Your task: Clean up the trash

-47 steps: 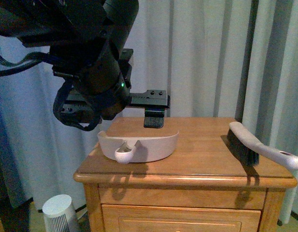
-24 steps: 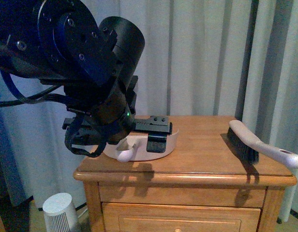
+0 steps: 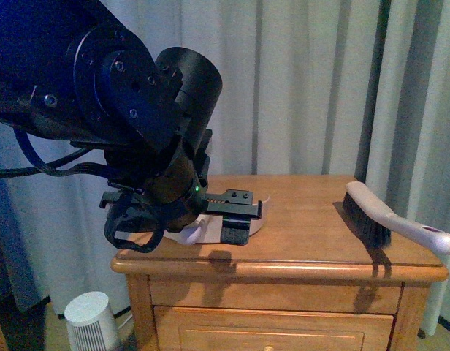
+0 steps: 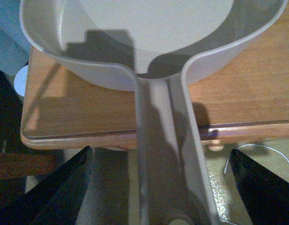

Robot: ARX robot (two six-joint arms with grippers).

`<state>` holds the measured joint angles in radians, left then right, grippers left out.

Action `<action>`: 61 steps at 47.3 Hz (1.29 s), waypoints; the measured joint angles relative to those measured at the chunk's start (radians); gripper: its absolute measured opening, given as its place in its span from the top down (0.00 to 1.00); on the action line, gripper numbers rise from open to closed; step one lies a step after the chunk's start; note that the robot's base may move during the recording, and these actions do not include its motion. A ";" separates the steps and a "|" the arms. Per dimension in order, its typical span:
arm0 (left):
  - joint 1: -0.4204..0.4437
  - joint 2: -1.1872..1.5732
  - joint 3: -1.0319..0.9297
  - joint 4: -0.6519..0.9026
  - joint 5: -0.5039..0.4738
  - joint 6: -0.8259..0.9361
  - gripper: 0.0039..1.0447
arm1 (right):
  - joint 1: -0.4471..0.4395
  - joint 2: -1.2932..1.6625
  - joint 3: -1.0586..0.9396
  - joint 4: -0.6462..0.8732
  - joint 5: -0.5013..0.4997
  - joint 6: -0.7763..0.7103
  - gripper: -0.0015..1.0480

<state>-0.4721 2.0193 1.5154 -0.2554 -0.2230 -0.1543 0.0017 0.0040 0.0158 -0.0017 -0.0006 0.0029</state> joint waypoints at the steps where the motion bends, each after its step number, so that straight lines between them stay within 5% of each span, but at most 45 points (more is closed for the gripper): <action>1: 0.000 0.000 0.000 0.000 0.003 0.000 0.19 | 0.000 0.000 0.000 0.000 0.000 0.000 0.07; 21: -0.006 0.012 -0.014 0.000 0.010 -0.002 0.73 | 0.000 0.000 0.000 0.000 0.000 0.000 0.07; 48: 0.000 -0.069 -0.110 0.157 0.013 0.009 0.74 | 0.000 0.000 0.000 0.000 0.000 0.000 0.07; 61: 0.033 -0.396 -0.375 0.589 -0.047 0.134 0.74 | 0.000 0.000 0.000 0.000 0.000 0.000 0.07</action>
<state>-0.4389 1.6238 1.1404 0.3336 -0.2695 -0.0208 0.0017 0.0040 0.0158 -0.0017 -0.0006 0.0029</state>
